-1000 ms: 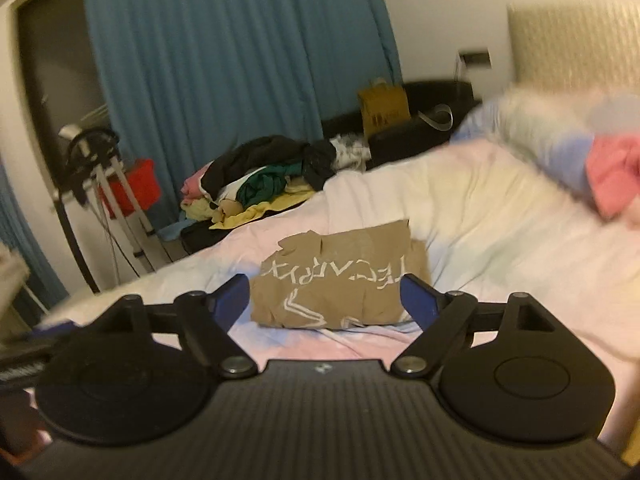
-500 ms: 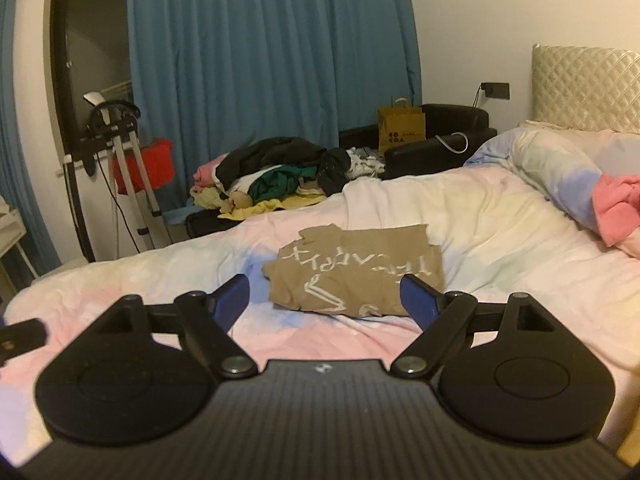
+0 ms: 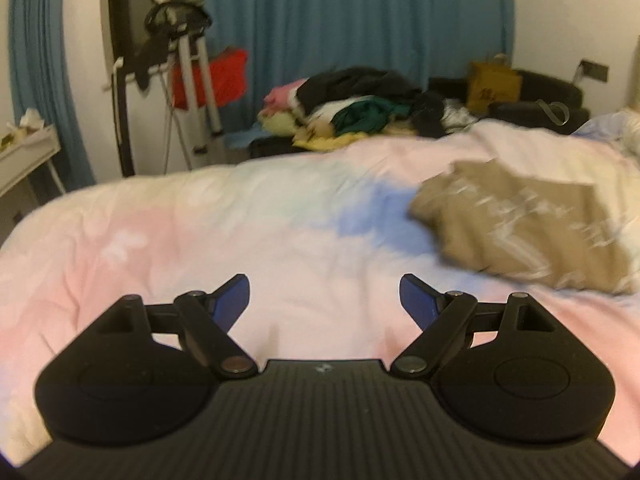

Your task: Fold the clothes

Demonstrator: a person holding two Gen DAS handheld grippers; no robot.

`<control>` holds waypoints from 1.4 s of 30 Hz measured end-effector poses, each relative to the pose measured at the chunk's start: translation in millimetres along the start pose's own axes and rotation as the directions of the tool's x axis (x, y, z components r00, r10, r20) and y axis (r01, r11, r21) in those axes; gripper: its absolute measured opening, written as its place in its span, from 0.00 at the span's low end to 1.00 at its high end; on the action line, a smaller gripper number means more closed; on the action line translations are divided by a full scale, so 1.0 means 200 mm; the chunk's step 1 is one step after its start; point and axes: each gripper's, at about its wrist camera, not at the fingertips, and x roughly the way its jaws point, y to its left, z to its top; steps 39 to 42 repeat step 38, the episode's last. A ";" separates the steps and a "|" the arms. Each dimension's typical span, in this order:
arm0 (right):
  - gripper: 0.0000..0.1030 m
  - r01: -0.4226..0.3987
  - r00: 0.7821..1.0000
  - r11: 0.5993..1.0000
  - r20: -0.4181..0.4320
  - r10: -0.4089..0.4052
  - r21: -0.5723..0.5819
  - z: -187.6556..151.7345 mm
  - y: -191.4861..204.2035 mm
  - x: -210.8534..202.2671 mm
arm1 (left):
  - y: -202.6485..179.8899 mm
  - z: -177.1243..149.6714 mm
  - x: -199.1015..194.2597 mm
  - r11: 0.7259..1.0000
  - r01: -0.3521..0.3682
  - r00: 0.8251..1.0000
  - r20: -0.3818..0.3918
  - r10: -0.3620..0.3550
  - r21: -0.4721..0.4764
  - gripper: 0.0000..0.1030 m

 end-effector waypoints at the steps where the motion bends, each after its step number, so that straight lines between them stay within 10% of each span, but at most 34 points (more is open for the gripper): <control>1: 0.81 -0.007 1.000 1.000 -0.007 0.007 -0.012 -0.02 0.03 0.03 | -0.01 -0.01 0.00 1.000 -0.004 1.000 -0.001 0.004 0.003 1.00; 20: 0.81 -0.051 0.996 0.994 -0.077 0.044 -0.096 -0.19 0.32 0.30 | -0.34 -0.31 0.16 1.000 0.021 0.976 -0.218 -0.023 -0.008 1.00; 42: 0.81 -0.044 0.995 0.997 -0.089 0.039 -0.063 -0.21 0.29 0.28 | -0.39 -0.31 0.12 0.999 0.036 0.974 -0.223 -0.036 -0.006 1.00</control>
